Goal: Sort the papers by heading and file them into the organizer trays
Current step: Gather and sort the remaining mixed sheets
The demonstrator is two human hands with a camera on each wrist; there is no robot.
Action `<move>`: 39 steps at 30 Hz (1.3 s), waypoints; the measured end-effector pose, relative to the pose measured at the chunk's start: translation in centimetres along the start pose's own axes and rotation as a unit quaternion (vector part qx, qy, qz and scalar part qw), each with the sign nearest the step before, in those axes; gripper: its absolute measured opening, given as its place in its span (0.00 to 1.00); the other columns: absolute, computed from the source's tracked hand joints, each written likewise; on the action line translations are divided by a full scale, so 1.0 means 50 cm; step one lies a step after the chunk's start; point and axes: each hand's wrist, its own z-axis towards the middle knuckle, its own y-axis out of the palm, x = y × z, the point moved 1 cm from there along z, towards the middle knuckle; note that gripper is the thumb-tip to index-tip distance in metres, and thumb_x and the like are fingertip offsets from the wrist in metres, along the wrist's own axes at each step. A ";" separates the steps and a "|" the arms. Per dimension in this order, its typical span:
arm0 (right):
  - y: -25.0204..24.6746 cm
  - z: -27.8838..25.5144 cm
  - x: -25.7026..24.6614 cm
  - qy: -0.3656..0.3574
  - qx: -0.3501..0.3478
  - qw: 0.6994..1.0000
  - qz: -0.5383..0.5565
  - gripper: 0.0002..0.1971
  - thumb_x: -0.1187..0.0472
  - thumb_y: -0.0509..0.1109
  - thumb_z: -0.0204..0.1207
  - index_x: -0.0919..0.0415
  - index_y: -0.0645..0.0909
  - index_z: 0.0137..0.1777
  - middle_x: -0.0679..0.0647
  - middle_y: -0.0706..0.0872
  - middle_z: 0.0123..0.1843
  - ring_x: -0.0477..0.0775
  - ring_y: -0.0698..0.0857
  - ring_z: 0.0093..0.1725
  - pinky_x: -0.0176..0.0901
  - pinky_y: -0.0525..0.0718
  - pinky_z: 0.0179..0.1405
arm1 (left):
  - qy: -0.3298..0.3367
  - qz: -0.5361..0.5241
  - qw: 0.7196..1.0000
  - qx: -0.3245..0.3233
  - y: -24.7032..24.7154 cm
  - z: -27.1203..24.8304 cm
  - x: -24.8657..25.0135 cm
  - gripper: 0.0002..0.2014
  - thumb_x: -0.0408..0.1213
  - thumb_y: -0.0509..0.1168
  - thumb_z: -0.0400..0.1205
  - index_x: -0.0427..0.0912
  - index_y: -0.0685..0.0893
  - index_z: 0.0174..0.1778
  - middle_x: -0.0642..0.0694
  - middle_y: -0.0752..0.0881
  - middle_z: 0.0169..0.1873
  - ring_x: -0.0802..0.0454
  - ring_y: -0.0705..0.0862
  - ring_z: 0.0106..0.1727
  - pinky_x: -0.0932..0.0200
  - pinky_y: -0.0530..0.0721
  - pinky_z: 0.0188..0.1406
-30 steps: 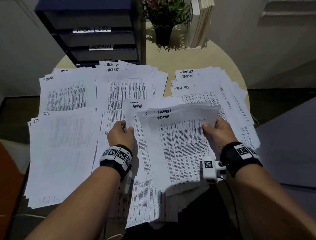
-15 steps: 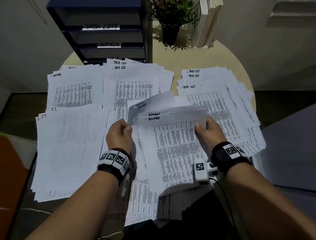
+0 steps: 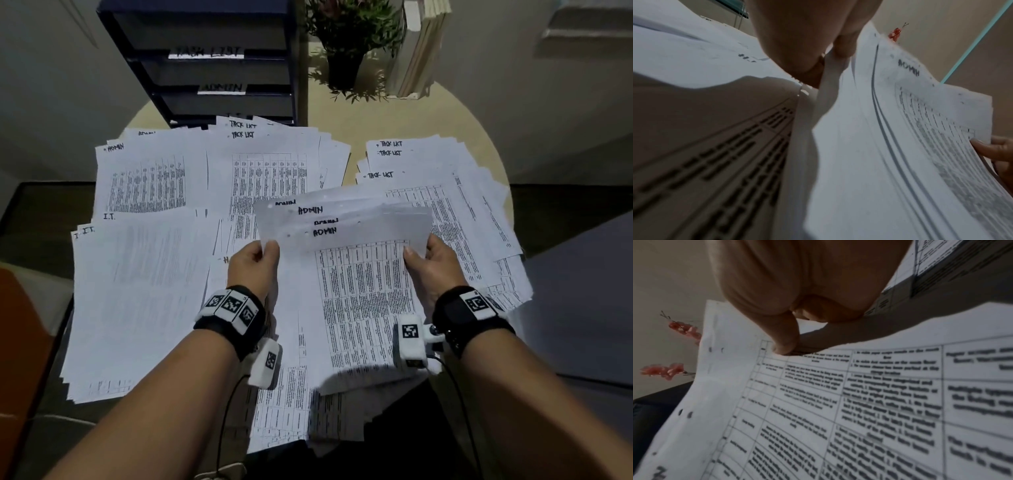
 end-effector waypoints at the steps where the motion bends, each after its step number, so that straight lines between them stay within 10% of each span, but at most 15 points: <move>1: -0.002 0.000 0.000 -0.003 0.007 1.000 -0.009 0.18 0.76 0.65 0.81 0.59 0.78 0.66 0.52 0.88 0.57 0.38 0.89 0.49 0.31 0.86 0.49 | -0.010 0.000 1.000 0.007 0.001 0.009 -0.009 0.19 0.51 0.69 0.76 0.41 0.75 0.28 0.50 0.74 0.24 0.53 0.71 0.30 0.57 0.75 0.36; 6: -0.013 0.006 0.005 0.013 0.010 1.000 0.010 0.18 0.75 0.65 0.81 0.56 0.79 0.65 0.54 0.88 0.60 0.49 0.88 0.58 0.45 0.84 0.64 | -0.038 -0.008 0.999 0.004 0.006 0.030 -0.034 0.25 0.55 0.71 0.72 0.31 0.80 0.35 0.44 0.79 0.28 0.52 0.76 0.33 0.51 0.82 0.41; 11: -0.001 0.006 -0.004 0.032 -0.054 0.995 0.083 0.21 0.80 0.64 0.79 0.56 0.80 0.63 0.58 0.87 0.63 0.55 0.86 0.63 0.46 0.83 0.66 | -0.066 -0.067 0.989 -0.111 0.035 -0.009 0.012 0.19 0.55 0.62 0.85 0.45 0.87 0.39 0.44 0.89 0.36 0.45 0.87 0.39 0.46 0.86 0.51; 15: -0.008 0.016 -0.007 -0.010 0.056 0.998 -0.023 0.28 0.78 0.65 0.79 0.55 0.69 0.75 0.57 0.83 0.66 0.57 0.85 0.64 0.38 0.86 0.56 | -0.099 -0.059 0.979 -0.167 0.064 -0.056 0.039 0.29 0.56 0.46 0.90 0.50 0.88 0.37 0.46 0.83 0.28 0.49 0.80 0.31 0.63 0.84 0.31; 17: -0.030 0.019 -0.014 -0.021 0.122 0.989 -0.078 0.30 0.75 0.64 0.81 0.57 0.65 0.81 0.56 0.79 0.70 0.55 0.81 0.67 0.32 0.83 0.57 | -0.019 0.059 0.991 -0.117 0.067 -0.055 0.023 0.16 0.45 0.56 0.90 0.43 0.87 0.54 0.46 0.85 0.43 0.50 0.84 0.44 0.61 0.85 0.48; 19: -0.051 0.022 -0.021 -0.032 0.158 0.971 -0.175 0.22 0.70 0.65 0.82 0.65 0.72 0.75 0.57 0.81 0.68 0.56 0.82 0.64 0.30 0.80 0.57 | 0.030 0.219 0.973 -0.060 0.047 -0.035 0.007 0.17 0.39 0.66 0.84 0.40 0.81 0.68 0.43 0.79 0.65 0.48 0.81 0.64 0.57 0.78 0.64; 21: -0.055 0.015 -0.026 -0.041 0.162 0.968 -0.188 0.14 0.72 0.64 0.81 0.67 0.79 0.65 0.56 0.84 0.54 0.52 0.82 0.46 0.21 0.77 0.35 | 0.010 0.297 0.955 -0.016 0.028 -0.021 -0.001 0.25 0.40 0.71 0.80 0.41 0.76 0.74 0.40 0.69 0.74 0.40 0.74 0.71 0.50 0.73 0.69; 26: -0.048 -0.012 -0.018 0.044 0.019 0.998 0.029 0.17 0.84 0.61 0.77 0.66 0.79 0.56 0.53 0.86 0.42 0.47 0.84 0.36 0.32 0.84 0.33 | -0.036 0.298 0.953 -0.027 0.015 0.017 -0.020 0.34 0.37 0.75 0.75 0.39 0.71 0.76 0.36 0.76 0.69 0.39 0.79 0.66 0.50 0.77 0.65; 31: -0.006 -0.039 -0.021 0.076 -0.058 0.995 -0.016 0.07 0.79 0.61 0.60 0.73 0.77 0.35 0.65 0.81 0.32 0.58 0.79 0.36 0.43 0.78 0.36 | -0.006 0.303 0.952 -0.053 0.009 0.021 -0.021 0.34 0.29 0.76 0.72 0.41 0.74 0.76 0.38 0.78 0.67 0.43 0.81 0.65 0.59 0.77 0.62; 34: 0.018 -0.047 -0.049 0.066 -0.048 0.996 0.029 0.06 0.61 0.60 0.64 0.61 0.78 0.31 0.62 0.82 0.31 0.58 0.80 0.34 0.48 0.78 0.41 | 0.031 0.218 0.974 -0.044 0.004 0.003 0.002 0.24 0.34 0.71 0.80 0.39 0.77 0.73 0.39 0.76 0.69 0.46 0.81 0.67 0.64 0.74 0.63; 37: 0.044 -0.041 -0.102 -0.024 -0.038 0.998 0.053 0.18 0.83 0.56 0.69 0.61 0.80 0.42 0.51 0.85 0.31 0.48 0.83 0.34 0.38 0.80 0.37 | -0.055 -0.016 0.994 -0.096 -0.014 -0.066 0.089 0.22 0.49 0.51 0.91 0.39 0.77 0.74 0.40 0.82 0.66 0.44 0.80 0.69 0.57 0.76 0.63; 39: 0.068 -0.032 -0.139 -0.066 0.009 0.995 0.074 0.20 0.86 0.57 0.74 0.62 0.79 0.49 0.43 0.87 0.31 0.40 0.84 0.31 0.31 0.82 0.34 | -0.165 -0.165 0.959 -0.163 -0.029 -0.101 0.128 0.33 0.61 0.42 0.88 0.43 0.79 0.73 0.40 0.84 0.65 0.43 0.82 0.67 0.51 0.77 0.67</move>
